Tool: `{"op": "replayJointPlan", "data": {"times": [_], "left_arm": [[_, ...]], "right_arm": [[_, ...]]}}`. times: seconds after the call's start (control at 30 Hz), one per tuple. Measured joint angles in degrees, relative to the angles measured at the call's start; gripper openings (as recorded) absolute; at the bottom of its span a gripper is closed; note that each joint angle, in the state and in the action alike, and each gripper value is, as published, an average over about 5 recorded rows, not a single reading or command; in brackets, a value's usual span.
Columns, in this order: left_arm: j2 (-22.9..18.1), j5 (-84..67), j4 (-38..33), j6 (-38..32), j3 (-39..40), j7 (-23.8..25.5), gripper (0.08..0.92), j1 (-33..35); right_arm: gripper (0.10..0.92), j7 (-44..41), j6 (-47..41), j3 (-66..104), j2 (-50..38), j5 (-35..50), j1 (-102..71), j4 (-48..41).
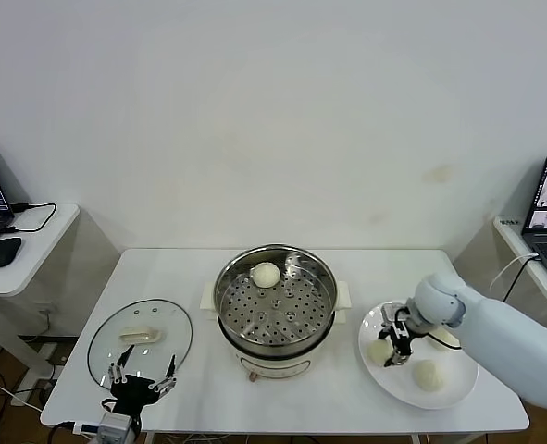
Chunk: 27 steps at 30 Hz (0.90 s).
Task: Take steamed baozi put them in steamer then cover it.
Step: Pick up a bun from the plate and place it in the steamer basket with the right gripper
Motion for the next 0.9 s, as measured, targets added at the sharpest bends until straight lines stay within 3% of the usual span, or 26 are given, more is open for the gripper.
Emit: {"op": "replayJointPlan", "data": {"times": [0.47, 0.9], "left_arm": [[-0.2, 0.3, 0.3, 0.0, 0.7, 0.1, 0.823, -1.4], [0.1, -0.5, -1.1, -0.1, -0.2, 0.2, 0.823, -1.3]], "right_arm": [[0.552, -3.1, -2.9, -9.7, -2.3, 9.4, 19.3, 2.4], [0.552, -4.9, -7.4, -20.4, 9.4, 22.8, 42.3, -2.0]]}}
